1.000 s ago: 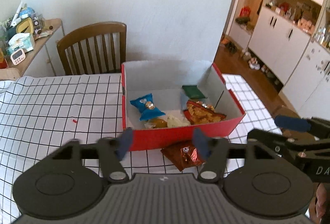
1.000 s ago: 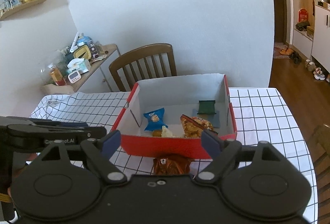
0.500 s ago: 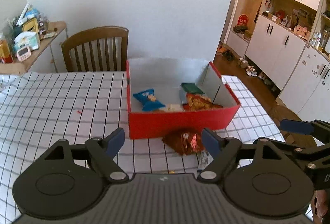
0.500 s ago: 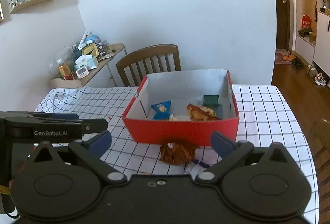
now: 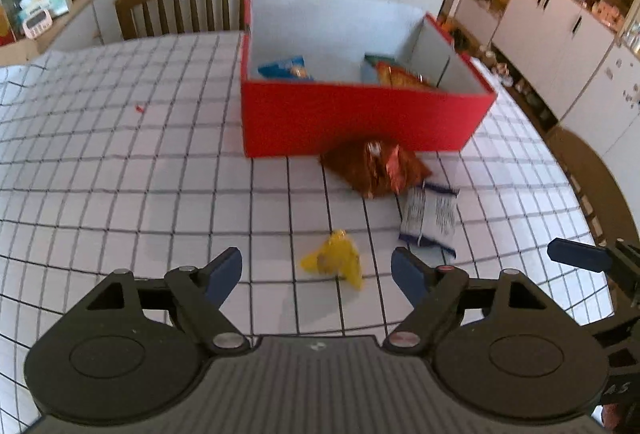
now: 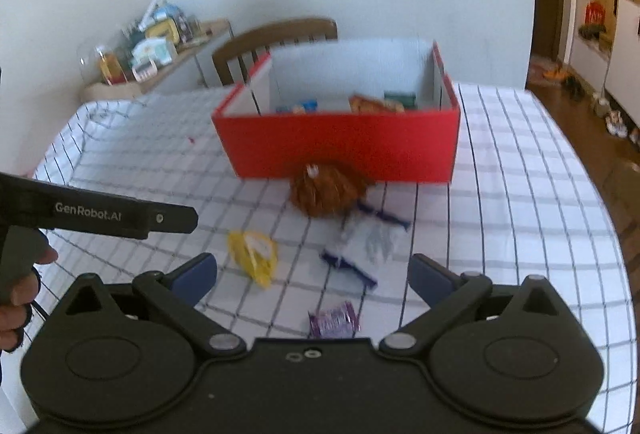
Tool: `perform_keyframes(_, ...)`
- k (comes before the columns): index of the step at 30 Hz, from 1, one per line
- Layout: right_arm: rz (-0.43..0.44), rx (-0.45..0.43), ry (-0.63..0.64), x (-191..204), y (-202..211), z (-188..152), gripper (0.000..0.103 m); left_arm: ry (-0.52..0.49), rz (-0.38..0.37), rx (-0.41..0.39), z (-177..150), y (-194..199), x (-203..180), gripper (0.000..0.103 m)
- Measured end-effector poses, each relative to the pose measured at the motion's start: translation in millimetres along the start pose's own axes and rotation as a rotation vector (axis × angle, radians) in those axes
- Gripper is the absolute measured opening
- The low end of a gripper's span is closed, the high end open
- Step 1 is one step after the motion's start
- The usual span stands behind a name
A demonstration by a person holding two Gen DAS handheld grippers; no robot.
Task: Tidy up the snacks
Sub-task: 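Move both tools back to the yellow bag and purple candy, then grasp the yellow bag with the left tool while the right grasps the purple candy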
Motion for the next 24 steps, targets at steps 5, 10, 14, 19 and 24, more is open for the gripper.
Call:
perform_keyframes(5, 0.015, 0.076, 0.012, -4.6, -16.5, -22.4, 0.099, 0.000, -0.001, 0.070, -10.2, -25.0, -5.7, 0.082)
perform_keyframes(10, 0.022, 0.138, 0.041, -3.7, -31.5, -39.4, 0.093, 0.022, 0.008, 0.132, -16.2, -50.1, -7.7, 0.082)
perform_keyframes(14, 0.030, 0.174, 0.059, -1.3, -42.8, -47.3, 0.085, -0.005, 0.039, 0.145, -17.5, -63.3, -10.9, 0.082)
perform_keyframes(19, 0.039, 0.196, 0.091, 2.4, -53.3, -51.4, 0.074, -0.019, 0.064, 0.157, -17.8, -78.4, -10.6, 0.082)
perform_keyframes(24, 0.037, 0.209, 0.129, 4.1, -62.8, -54.5, 0.065, -0.017, 0.077, 0.161, -16.5, -89.9, -7.2, 0.081)
Point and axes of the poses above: each gripper's, at about its wrist camera, not at the fingertips, and y roughly against the way its jaws point, x to its left, z to its top, the point moved 6 cm from there along -y, roughly the way its jaws point, and after that the axes turned 5 degrees about -x, right-handed, at the moved point
